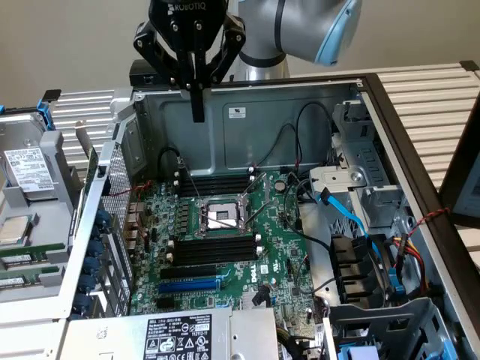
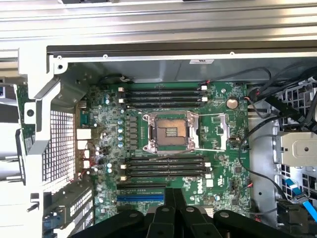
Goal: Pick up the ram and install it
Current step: 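Reach for the ram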
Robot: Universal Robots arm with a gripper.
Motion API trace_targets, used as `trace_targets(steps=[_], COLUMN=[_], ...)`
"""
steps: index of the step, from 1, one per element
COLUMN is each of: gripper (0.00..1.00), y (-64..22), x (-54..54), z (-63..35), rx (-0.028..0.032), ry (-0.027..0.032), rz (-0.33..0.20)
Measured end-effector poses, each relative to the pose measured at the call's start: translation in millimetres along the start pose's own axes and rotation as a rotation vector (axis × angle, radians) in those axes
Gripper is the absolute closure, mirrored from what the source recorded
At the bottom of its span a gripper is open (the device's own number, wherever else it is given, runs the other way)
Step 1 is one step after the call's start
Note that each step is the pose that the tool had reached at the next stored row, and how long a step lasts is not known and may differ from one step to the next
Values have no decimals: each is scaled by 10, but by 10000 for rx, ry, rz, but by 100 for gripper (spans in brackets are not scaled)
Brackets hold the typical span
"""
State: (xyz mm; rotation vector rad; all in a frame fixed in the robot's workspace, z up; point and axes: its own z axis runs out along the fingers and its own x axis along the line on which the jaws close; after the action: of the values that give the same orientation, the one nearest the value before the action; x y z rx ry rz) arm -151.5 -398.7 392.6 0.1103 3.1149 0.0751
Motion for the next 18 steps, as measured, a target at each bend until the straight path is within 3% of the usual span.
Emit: trace_targets(steps=[18], gripper=[89], y=[-50], x=[796], z=[-155], rx=[0], ry=[0], rz=[-1])
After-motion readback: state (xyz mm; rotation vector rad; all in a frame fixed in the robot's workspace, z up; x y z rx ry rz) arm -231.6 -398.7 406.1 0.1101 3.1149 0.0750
